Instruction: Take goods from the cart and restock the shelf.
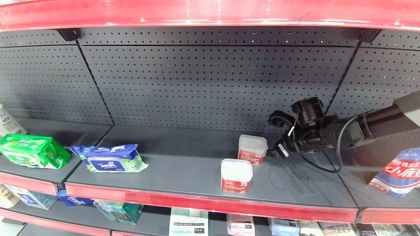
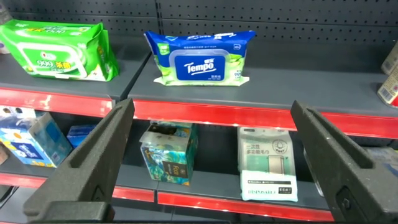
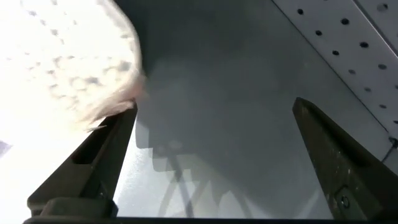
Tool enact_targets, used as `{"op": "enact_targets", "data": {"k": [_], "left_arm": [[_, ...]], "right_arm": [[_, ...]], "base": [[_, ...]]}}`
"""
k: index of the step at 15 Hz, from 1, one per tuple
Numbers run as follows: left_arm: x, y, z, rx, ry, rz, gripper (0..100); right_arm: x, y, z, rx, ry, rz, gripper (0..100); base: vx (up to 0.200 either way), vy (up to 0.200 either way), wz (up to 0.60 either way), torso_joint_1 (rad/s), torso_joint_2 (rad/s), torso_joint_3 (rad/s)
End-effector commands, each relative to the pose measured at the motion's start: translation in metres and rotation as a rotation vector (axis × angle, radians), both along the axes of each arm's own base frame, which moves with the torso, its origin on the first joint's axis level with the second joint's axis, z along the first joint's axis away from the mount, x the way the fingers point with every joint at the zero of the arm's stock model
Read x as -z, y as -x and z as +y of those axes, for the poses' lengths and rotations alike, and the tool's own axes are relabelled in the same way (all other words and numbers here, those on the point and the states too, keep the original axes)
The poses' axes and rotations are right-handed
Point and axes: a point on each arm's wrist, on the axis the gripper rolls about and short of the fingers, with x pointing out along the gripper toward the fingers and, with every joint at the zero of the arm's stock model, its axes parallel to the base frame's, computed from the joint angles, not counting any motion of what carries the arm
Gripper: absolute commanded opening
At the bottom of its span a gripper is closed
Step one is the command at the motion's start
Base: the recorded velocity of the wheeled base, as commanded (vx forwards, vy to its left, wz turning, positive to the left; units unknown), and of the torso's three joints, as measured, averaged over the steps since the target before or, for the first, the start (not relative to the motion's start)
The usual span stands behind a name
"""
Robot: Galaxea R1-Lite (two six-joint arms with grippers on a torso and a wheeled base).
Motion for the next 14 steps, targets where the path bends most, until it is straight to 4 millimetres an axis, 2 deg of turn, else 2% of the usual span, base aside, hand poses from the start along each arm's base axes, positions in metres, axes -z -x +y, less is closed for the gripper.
{"op": "enact_targets", "data": {"k": [1,5,8,11,14], "left_arm": [[0.0,0.0,0.0,0.0,0.0,-0.001,100],[0.0,0.0,0.0,0.0,0.0,-0.001,100],[0.0,0.0,0.0,0.0,0.0,-0.001,100],[0.0,0.0,0.0,0.0,0.0,-0.001,100],[0.0,0.0,0.0,0.0,0.0,-0.001,100]], "right_arm": [[0.0,0.001,0.004,-0.012,0.0,-0.001,100],[-0.001,0.001,0.004,-0.003,0.009,-0.005,100],[-0.008,0.012,-0.016,0.056,0.024,-0.008,100],[-0.029,0.036,-0.032,0.138,-0.033,-0.046,100],[-0.043,0.086,-0.053,0.2,-0.086,-0.13,100]], "base": [[0.0,0.0,0.0,0.0,0.0,0.0],[0.0,0.0,0.0,0.0,0.0,0.0],[0.0,0.0,0.0,0.0,0.0,0.0],[0.0,0.0,0.0,0.0,0.0,0.0],[0.0,0.0,0.0,0.0,0.0,0.0]]}}
